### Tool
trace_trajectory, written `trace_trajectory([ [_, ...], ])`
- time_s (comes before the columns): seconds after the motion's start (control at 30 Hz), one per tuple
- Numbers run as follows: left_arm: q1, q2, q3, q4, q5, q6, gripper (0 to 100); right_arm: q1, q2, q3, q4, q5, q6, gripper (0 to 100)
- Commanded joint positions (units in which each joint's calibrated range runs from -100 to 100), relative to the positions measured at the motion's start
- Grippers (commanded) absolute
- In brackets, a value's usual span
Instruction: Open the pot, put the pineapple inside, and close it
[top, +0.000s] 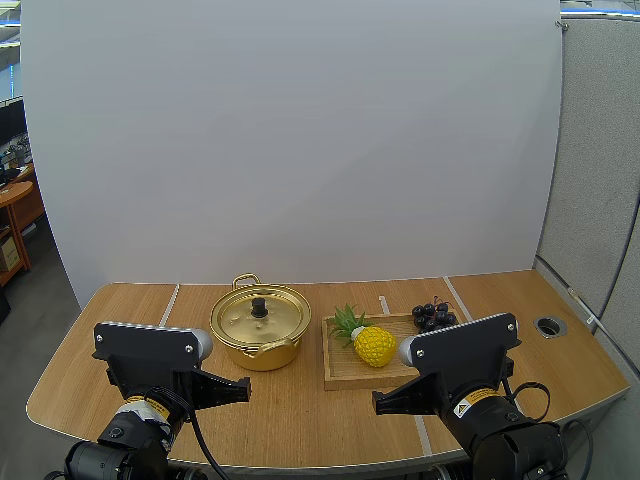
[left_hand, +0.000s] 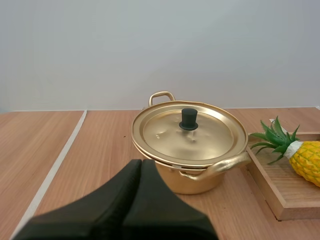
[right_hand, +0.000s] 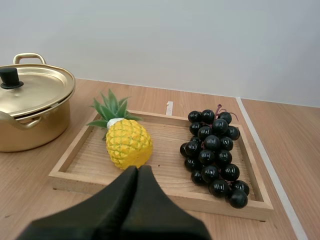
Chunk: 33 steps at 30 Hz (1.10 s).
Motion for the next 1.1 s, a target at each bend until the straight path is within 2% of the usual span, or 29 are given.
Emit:
trace_trajectory([
  [0.0,0.08,-0.20,0.21,0.84,-1.23,0.29,0,-0.22,-0.34,0.00,0.13,-0.73,-0.03,0],
  [0.6,0.08,-0.20,0.21,0.84,-1.38,0.29,0,-0.22,-0.34,0.00,0.13,-0.73,-0.03,0],
  [0.83,0.08,-0.20,0.21,0.84,-5.17,0.29,0,-0.22,-0.34,0.00,1.01,-2.08,-0.03,0],
  [1.07,0.08,-0.20,-6.33,0.84,-4.40,0.29,0,-0.22,-0.34,-1.20,0.90,-3.94,-0.13,0],
])
